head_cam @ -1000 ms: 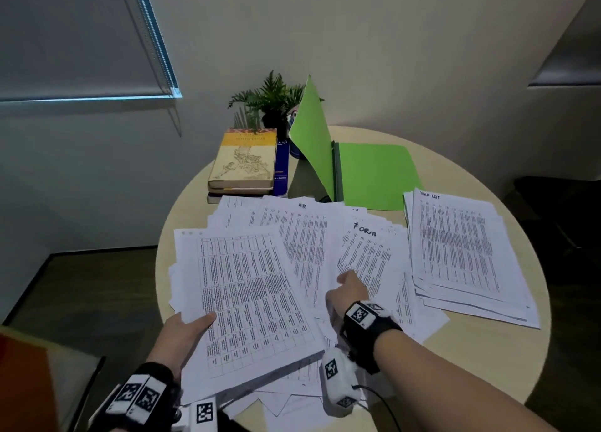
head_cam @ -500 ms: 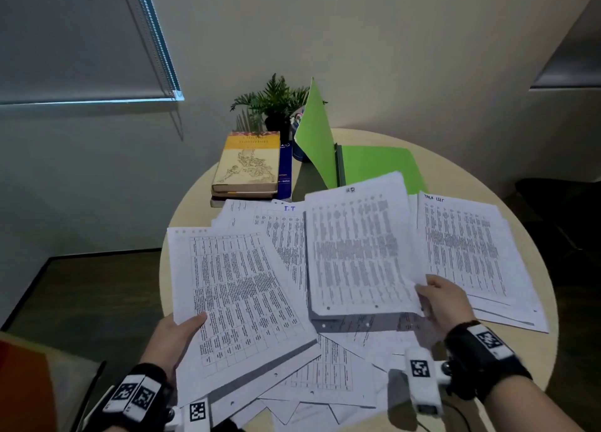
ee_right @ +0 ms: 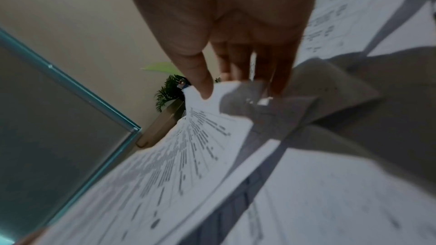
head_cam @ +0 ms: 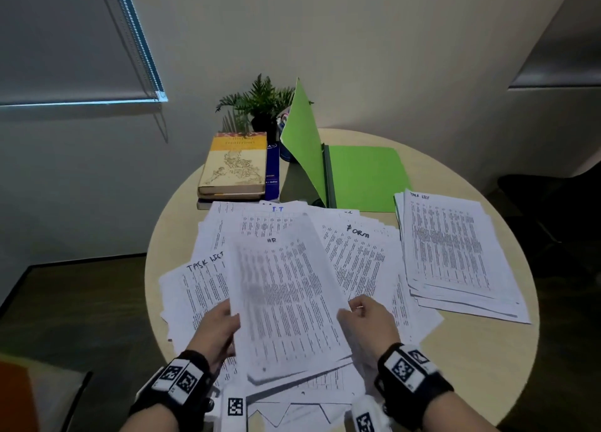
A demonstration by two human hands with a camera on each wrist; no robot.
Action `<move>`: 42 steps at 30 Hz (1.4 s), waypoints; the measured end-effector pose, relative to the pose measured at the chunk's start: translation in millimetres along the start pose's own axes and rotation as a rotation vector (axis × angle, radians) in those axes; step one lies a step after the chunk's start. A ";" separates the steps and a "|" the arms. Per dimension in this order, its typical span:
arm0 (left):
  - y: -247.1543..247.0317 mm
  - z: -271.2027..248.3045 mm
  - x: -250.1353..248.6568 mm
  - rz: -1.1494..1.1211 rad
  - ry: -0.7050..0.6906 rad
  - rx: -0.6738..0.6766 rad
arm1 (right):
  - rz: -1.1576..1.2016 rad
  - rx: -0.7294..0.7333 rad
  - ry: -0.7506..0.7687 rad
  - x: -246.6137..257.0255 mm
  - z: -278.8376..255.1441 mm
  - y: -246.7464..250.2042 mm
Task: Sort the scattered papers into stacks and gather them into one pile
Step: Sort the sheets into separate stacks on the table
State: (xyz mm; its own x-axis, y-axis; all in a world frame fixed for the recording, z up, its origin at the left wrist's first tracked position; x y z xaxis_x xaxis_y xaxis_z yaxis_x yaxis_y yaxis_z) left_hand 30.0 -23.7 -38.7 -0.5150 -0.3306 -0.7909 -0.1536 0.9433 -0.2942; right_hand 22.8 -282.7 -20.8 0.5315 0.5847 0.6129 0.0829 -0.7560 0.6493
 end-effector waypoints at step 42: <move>53.5 30.2 12.9 -0.039 -0.040 -0.168 | 0.177 -0.439 -0.038 -30.1 36.5 121.2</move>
State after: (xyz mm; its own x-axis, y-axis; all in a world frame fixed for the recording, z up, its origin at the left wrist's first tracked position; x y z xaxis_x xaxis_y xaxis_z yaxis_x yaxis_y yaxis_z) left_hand 40.6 21.6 -80.8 -0.4724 -0.3645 -0.8025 -0.3134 0.9205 -0.2336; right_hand 47.6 -402.7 23.0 0.5363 0.4406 0.7199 -0.3716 -0.6425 0.6701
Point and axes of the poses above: each hand's wrist, its own z-axis towards the middle knuckle, its own y-axis out of the back of the hand, x = y × z, the point moved 5 cm from there along z, towards the middle knuckle, and after that the axes turned 11 degrees about -z, right-handed, at the moved point
